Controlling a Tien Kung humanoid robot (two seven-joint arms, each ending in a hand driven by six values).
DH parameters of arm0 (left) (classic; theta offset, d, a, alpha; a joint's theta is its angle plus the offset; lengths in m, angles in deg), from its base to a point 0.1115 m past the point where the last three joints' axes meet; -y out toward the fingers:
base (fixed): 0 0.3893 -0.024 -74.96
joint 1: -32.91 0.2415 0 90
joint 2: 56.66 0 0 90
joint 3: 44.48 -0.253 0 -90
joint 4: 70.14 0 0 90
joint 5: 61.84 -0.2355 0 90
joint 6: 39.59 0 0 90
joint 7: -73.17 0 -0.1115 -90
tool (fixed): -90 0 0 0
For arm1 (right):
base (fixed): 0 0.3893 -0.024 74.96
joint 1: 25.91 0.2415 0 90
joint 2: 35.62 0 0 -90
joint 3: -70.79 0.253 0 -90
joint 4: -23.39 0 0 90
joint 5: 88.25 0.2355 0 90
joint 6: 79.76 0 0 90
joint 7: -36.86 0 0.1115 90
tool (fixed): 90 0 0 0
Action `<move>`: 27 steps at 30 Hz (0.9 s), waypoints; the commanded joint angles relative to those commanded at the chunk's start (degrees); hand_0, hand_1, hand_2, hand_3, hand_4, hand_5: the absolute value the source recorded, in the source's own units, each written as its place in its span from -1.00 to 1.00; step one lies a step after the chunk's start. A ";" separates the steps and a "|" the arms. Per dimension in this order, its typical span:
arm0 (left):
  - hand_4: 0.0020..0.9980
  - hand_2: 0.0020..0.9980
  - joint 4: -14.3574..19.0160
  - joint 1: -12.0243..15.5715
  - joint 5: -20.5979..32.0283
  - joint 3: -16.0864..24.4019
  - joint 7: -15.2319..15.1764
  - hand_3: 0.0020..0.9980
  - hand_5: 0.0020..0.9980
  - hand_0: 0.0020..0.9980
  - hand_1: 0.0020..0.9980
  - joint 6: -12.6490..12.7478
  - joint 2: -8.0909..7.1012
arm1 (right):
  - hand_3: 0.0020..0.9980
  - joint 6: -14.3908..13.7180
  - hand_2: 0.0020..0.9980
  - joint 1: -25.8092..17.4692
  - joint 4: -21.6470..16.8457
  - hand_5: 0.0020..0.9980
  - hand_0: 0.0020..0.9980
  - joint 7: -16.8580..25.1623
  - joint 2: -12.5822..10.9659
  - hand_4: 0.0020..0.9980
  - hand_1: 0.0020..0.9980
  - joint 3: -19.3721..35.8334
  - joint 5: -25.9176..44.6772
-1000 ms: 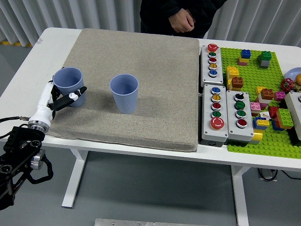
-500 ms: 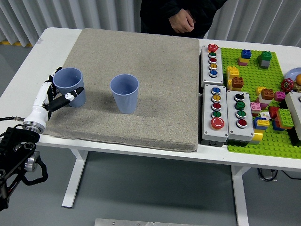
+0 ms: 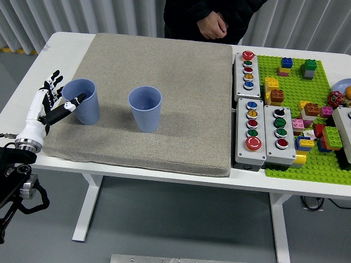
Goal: Pick cup pour cup place
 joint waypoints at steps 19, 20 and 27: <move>1.00 1.00 7.95 -9.11 23.68 9.29 1.79 1.00 0.27 0.72 0.70 2.25 -4.10 | 0.39 -0.21 0.47 0.56 0.00 -0.42 0.44 0.26 -0.36 -0.37 0.38 -0.70 0.95; 1.00 1.00 7.36 -9.54 25.57 9.22 1.80 1.00 0.27 0.72 0.70 1.94 -4.08 | 0.39 -0.22 0.47 0.60 0.00 -0.42 0.44 0.27 -0.38 -0.37 0.38 -0.73 1.01; 0.97 0.99 4.51 -10.95 40.38 7.72 0.88 1.00 0.17 0.68 0.66 -0.99 -3.90 | 0.39 -0.25 0.46 0.63 0.00 -0.42 0.44 0.29 -0.43 -0.37 0.38 -0.87 1.13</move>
